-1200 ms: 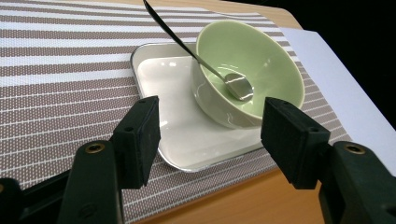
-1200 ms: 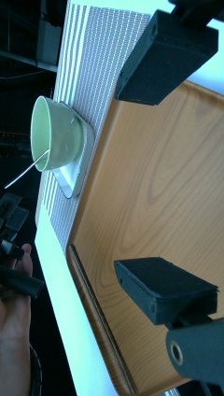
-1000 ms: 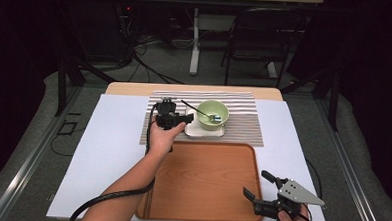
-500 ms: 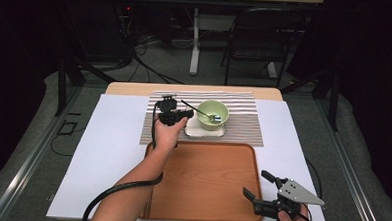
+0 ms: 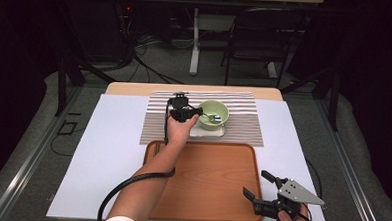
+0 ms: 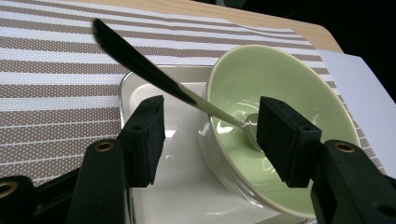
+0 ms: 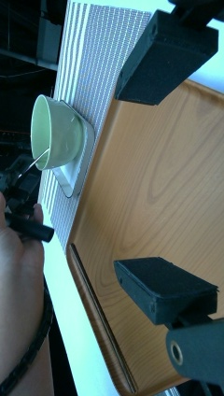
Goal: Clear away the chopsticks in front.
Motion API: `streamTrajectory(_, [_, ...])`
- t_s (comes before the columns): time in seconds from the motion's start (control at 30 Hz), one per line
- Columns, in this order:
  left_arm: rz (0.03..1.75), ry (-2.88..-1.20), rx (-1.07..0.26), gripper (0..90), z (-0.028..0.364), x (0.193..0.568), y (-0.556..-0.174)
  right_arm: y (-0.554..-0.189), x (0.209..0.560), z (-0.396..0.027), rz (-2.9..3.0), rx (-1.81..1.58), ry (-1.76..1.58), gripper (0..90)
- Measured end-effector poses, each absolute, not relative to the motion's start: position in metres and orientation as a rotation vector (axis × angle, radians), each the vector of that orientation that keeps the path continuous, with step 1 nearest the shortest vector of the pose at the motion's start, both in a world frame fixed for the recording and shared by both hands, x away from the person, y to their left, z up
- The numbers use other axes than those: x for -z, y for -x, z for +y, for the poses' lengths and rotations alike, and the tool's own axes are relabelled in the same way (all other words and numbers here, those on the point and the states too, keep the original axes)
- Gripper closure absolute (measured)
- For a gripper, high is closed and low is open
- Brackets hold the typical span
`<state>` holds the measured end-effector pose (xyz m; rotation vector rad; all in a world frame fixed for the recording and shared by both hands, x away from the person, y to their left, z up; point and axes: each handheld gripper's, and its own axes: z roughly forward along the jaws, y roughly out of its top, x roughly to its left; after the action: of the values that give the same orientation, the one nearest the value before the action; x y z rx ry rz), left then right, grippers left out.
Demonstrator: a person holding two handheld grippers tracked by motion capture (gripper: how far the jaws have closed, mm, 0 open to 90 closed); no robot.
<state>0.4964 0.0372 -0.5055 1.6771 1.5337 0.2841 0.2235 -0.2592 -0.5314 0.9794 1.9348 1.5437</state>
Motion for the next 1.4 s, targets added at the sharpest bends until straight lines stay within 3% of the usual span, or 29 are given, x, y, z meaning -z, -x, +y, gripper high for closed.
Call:
streamTrajectory(0.4, [1.559,-1.682,-0.302,35.0,0.026,0.514,-0.508,-0.224,0.532,-0.259,1.938,-1.546,-0.982,14.6])
streamTrajectory(1.4, [1.589,-1.705,-0.300,39.7,0.014,0.532,-0.514,-0.224,0.531,-0.259,1.939,-1.546,-0.974,14.6])
